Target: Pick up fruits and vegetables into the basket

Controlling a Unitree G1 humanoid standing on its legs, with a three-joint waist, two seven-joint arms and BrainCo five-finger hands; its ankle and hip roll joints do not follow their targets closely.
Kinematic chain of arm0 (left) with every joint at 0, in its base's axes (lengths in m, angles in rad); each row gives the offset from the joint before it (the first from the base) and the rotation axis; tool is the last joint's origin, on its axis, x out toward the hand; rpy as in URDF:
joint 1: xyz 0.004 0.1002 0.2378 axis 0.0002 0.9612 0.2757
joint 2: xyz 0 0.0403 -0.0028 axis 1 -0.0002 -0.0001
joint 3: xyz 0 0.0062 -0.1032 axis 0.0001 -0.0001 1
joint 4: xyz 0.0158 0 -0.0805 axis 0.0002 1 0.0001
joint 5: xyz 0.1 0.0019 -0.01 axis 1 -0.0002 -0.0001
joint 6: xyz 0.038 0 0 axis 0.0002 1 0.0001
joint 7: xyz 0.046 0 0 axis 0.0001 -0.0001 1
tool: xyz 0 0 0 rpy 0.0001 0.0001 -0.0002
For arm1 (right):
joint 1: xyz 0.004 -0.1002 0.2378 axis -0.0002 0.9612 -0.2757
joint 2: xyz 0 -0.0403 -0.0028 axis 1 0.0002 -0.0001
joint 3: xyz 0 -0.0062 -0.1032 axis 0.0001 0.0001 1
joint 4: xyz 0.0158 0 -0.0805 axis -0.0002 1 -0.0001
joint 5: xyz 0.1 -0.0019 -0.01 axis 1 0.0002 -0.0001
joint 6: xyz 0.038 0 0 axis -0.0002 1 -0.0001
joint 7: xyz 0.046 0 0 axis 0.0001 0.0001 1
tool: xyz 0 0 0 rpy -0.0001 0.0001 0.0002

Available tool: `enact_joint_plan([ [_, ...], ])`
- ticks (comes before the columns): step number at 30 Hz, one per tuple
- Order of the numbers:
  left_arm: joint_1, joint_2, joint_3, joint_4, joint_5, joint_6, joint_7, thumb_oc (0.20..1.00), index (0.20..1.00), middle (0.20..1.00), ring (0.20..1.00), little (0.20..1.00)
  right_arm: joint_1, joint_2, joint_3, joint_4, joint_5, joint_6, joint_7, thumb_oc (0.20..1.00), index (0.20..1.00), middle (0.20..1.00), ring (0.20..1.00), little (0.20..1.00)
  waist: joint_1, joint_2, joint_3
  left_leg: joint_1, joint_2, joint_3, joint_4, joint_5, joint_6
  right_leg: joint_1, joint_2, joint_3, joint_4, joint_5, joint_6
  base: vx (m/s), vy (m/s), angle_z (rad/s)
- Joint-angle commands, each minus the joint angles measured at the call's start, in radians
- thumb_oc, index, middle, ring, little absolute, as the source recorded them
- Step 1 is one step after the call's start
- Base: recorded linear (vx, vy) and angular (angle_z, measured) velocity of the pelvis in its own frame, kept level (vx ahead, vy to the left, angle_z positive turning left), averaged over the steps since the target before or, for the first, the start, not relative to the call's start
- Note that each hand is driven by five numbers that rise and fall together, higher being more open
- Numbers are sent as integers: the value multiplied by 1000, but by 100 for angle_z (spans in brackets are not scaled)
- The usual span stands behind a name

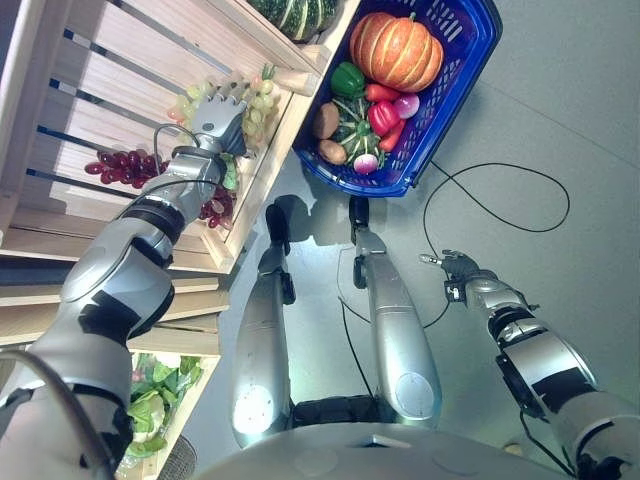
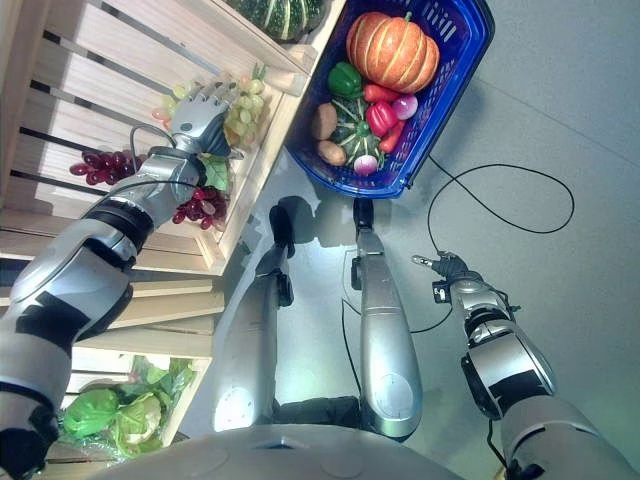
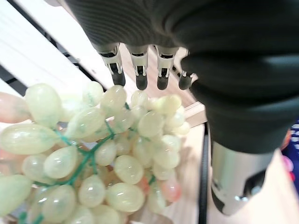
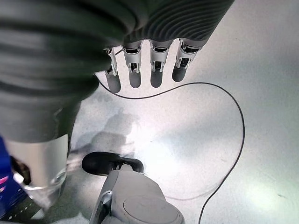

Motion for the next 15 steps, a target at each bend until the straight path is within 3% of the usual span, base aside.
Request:
enact_joint_plan([
  [1,-7,-3,41,85,63,51,54,1000,1000,1000,1000,1000,49,4,24,-15,20,11,-20,1000,1000,1000,1000,1000,9,-32,-34,-54,-19,-18,127,-94,6,-12,56,26,72,-53,36,0,0,0],
  [9,6,-23,54,189,144,147,168,1000,1000,1000,1000,1000,34,18,43,-25,44,12,-32,1000,1000,1000,1000,1000,6,-47,-34,-96,-18,-29,134,-89,4,-56,68,34,77,-48,33,-2,0,-1],
  [15,11,-29,57,220,185,193,186,1000,1000,1000,1000,1000,24,22,47,-29,51,10,-36,1000,1000,1000,1000,1000,6,-53,-34,-109,-17,-34,135,-88,2,-68,73,37,75,-45,34,0,0,0],
])
